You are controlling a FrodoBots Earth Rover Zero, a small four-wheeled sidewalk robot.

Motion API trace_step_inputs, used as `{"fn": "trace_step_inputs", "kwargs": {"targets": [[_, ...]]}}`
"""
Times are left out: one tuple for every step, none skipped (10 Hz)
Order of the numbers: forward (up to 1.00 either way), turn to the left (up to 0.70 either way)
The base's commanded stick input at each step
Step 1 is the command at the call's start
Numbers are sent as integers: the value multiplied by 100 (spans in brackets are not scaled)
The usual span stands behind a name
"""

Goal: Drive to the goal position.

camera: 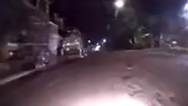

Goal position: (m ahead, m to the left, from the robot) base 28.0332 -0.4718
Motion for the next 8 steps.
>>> {"fn": "trace_step_inputs", "kwargs": {"targets": [[100,0],[100,0],[100,0],[100,0],[100,0],[100,0],[100,0],[100,0]]}}
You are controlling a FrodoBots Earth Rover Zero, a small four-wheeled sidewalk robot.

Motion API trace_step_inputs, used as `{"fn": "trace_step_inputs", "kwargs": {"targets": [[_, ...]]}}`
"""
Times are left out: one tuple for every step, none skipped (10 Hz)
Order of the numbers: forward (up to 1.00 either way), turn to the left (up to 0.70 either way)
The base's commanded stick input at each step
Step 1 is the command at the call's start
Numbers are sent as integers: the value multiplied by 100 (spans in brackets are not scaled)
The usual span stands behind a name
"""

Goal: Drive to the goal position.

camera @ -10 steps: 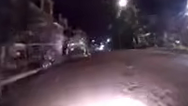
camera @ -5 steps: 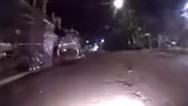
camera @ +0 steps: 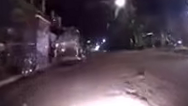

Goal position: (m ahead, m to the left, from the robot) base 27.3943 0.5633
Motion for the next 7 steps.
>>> {"fn": "trace_step_inputs", "kwargs": {"targets": [[100,0],[100,0],[100,0],[100,0],[100,0],[100,0],[100,0]]}}
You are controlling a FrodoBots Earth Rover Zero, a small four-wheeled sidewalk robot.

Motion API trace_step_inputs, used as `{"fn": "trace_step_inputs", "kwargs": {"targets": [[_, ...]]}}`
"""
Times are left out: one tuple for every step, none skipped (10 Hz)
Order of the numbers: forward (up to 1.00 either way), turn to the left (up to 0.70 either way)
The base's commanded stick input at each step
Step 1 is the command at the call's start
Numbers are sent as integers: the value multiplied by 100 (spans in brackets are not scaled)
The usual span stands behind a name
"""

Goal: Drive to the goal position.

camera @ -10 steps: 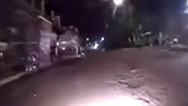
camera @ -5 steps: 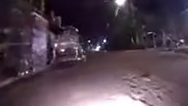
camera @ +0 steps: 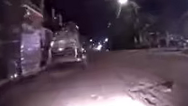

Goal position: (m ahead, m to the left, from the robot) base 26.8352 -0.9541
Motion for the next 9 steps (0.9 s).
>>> {"fn": "trace_step_inputs", "kwargs": {"targets": [[100,0],[100,-2],[100,-5],[100,-9],[100,-13],[100,-16],[100,-20],[100,-23],[100,-27]]}}
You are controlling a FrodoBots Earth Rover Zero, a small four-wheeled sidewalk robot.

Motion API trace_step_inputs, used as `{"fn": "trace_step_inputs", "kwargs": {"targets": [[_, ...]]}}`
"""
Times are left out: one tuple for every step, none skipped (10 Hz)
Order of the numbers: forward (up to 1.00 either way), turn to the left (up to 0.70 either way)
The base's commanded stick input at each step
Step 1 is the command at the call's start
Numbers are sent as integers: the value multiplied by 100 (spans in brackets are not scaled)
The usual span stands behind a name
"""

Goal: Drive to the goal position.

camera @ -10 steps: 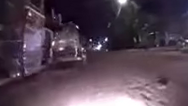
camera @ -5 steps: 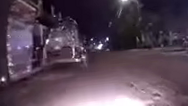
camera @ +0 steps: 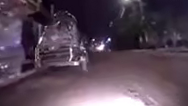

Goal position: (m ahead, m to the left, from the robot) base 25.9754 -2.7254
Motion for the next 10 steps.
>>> {"fn": "trace_step_inputs", "kwargs": {"targets": [[100,-27],[100,-27],[100,-27],[100,-27],[100,-27],[100,-17],[100,-4],[100,0],[100,0],[100,0]]}}
